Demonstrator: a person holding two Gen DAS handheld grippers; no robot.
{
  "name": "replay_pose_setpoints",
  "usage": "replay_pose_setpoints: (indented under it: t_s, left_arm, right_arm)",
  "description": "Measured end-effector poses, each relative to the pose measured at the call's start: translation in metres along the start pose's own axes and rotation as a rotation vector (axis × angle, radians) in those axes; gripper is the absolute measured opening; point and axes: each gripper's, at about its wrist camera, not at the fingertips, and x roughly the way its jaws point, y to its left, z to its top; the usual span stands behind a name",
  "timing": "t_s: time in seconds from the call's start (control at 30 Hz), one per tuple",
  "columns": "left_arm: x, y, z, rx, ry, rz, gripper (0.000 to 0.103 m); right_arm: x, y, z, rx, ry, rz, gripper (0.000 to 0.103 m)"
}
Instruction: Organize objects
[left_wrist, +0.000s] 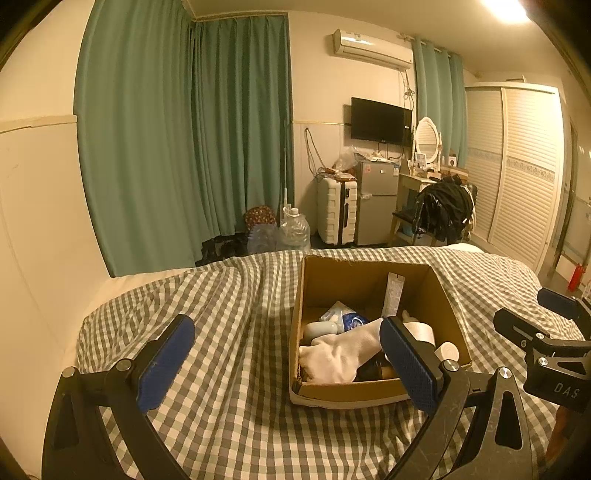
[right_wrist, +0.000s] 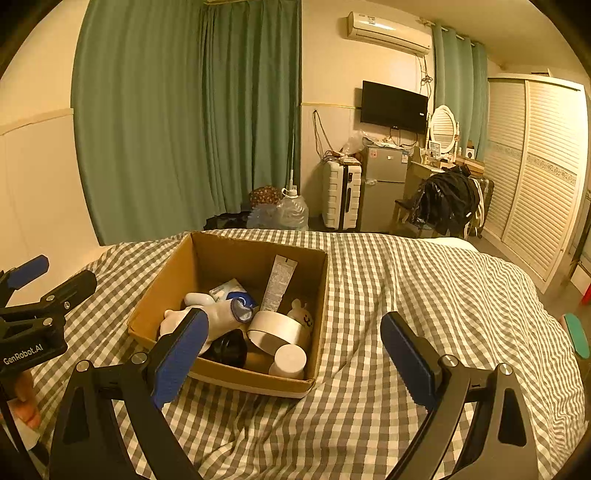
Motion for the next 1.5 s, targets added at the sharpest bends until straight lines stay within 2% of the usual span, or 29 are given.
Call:
replay_pose_setpoints:
  t_s: [1.5]
  left_arm:
    - [0.0014,-0.002,-0.002,0.005,0.014,-0.021,0.103]
  right_arm:
    - [0.0014,0.0013,0.0001,-0.006,0.021,-0.003,0.095]
